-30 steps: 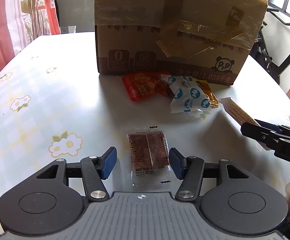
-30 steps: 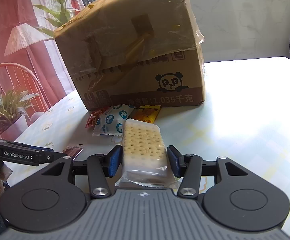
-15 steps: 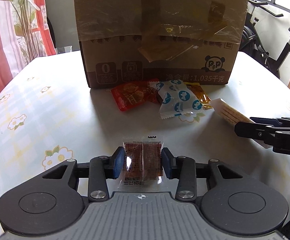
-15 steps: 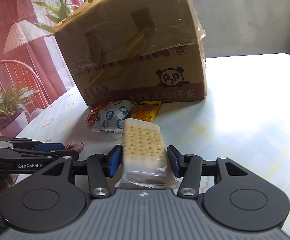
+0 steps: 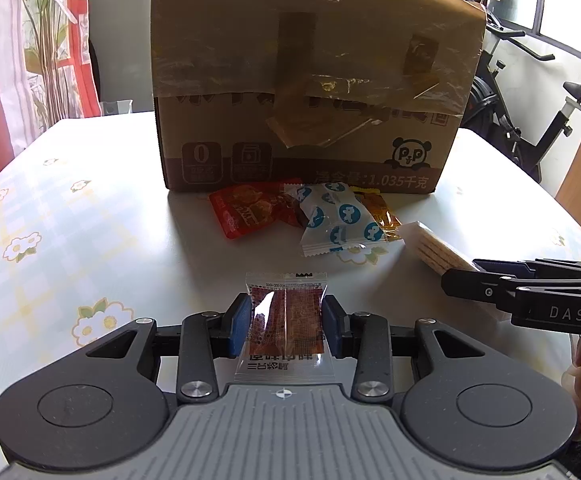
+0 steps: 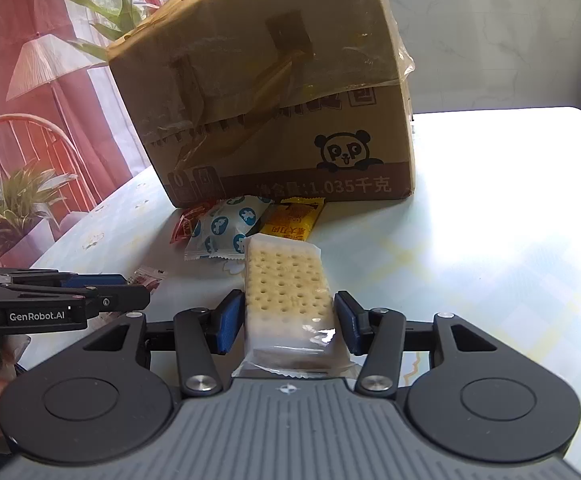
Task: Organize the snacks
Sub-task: 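Grasp the small brown jerky packet with the left tool while the right tool holds the crackers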
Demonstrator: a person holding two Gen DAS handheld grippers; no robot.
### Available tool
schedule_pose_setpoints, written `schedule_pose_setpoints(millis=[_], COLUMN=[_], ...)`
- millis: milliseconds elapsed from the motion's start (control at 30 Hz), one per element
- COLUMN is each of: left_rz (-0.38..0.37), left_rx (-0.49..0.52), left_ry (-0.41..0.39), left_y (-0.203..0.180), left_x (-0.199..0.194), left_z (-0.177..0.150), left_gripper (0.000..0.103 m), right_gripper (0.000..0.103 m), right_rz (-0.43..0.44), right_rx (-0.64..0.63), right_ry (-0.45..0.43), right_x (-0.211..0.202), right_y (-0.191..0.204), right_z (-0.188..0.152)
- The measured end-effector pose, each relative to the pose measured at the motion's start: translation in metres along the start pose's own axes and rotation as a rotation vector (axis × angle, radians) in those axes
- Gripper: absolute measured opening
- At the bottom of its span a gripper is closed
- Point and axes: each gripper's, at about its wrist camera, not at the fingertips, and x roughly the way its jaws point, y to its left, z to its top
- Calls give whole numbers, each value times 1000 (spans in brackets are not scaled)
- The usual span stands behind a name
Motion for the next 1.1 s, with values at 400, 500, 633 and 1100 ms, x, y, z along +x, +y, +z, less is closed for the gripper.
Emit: schedule_pose_setpoints(millis=[400,500,633,1100], left_rz=[1,1,2,2], left_rx=[7,8,7,9], left_ry=[-1,-3,1,4], left_y=[1,0,0,-1], left_x=[0,0,1,2], left_z=[-1,0,0,-1], left_gripper=[41,41,41,41], right_gripper=[54,54,55,55], right_rz=[-3,8,3,-151], right_rx=[3,20,17,-210], right_ry=[16,13,12,41], right_x=[2,2,2,17], right_y=[-1,-3,-1,34], right_z=[1,1,1,1])
